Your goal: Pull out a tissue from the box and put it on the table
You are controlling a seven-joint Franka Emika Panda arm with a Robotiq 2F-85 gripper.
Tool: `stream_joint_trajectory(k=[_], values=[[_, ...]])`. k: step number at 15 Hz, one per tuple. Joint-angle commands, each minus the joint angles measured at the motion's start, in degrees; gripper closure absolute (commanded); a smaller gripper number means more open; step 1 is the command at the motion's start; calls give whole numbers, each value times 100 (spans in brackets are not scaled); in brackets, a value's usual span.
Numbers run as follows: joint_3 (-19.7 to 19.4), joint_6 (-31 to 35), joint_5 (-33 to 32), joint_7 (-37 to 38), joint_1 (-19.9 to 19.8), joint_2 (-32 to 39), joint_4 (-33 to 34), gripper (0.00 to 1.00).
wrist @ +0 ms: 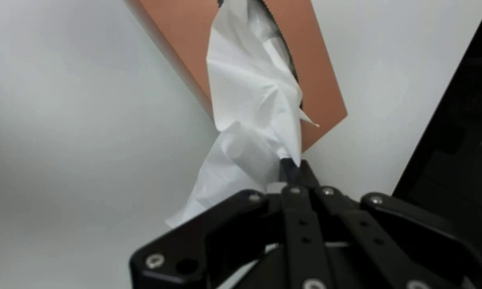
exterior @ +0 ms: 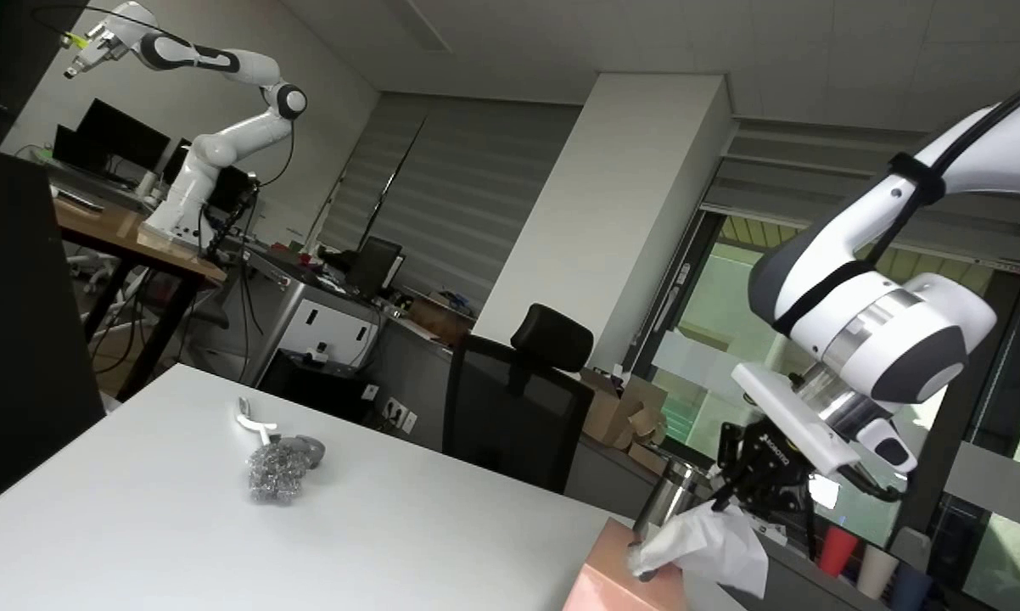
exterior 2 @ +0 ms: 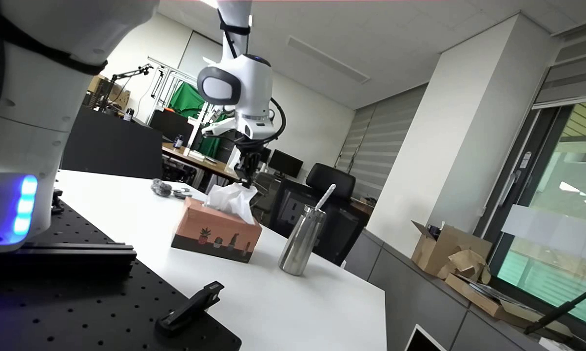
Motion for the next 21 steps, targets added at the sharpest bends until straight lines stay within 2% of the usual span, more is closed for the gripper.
stream_joint_trajectory(k=[1, 8, 14, 18, 21], values=[[50, -188, 174, -180, 38, -927, -255, 100], [64, -260, 529, -624, 489, -2322, -578, 100], [15, 6, 1101, -1097, 1186, -3309, -680, 100], [139, 406, 1509, -1428, 1709, -3557, -636, 100], [266, 754, 1524, -1357, 2007, -3431, -587, 100]])
